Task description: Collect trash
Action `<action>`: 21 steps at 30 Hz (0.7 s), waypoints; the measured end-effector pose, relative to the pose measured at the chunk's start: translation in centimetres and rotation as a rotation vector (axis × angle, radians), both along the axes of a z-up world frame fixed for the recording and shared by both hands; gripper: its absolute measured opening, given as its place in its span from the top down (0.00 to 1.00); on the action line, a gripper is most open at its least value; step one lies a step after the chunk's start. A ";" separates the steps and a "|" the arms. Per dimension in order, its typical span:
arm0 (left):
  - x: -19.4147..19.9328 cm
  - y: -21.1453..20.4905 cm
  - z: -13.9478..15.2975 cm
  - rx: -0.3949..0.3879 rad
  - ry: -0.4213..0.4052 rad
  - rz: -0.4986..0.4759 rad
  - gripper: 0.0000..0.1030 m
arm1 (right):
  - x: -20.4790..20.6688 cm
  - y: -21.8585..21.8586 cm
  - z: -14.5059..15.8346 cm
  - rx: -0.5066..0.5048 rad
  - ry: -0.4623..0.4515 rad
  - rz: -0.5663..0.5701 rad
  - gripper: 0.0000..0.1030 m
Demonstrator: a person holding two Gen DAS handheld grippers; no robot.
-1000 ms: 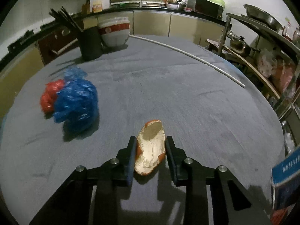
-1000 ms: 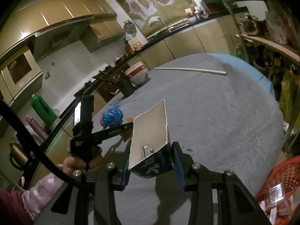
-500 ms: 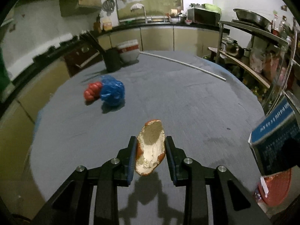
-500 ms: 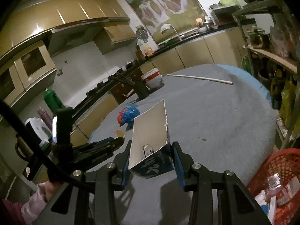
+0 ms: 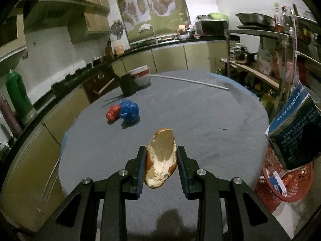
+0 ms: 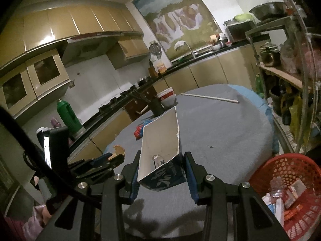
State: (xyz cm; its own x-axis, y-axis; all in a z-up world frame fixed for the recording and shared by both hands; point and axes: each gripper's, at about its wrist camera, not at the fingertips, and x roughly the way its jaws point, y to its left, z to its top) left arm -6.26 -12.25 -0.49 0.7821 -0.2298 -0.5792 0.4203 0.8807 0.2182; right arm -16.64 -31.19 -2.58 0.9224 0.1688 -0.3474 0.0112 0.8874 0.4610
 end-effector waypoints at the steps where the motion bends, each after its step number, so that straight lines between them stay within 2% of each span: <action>1: -0.4 0.0 0.2 0.000 -0.007 -0.004 0.69 | -0.6 0.0 0.2 0.000 -0.007 -0.004 0.59; 13: -4.1 -0.5 2.9 -0.011 -0.082 -0.028 0.69 | -5.6 -1.2 1.4 0.001 -0.059 -0.058 0.59; 21: -5.4 -1.5 3.0 -0.003 -0.105 -0.057 0.69 | -7.0 -2.7 1.0 0.029 -0.056 -0.092 0.59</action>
State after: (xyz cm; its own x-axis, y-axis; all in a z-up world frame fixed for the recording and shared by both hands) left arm -11.69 -13.74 2.55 0.8237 -0.2775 -0.4944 0.4452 0.8565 0.2610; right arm -23.65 -33.86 -1.63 0.9523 0.0920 -0.2908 0.0650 0.8703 0.4883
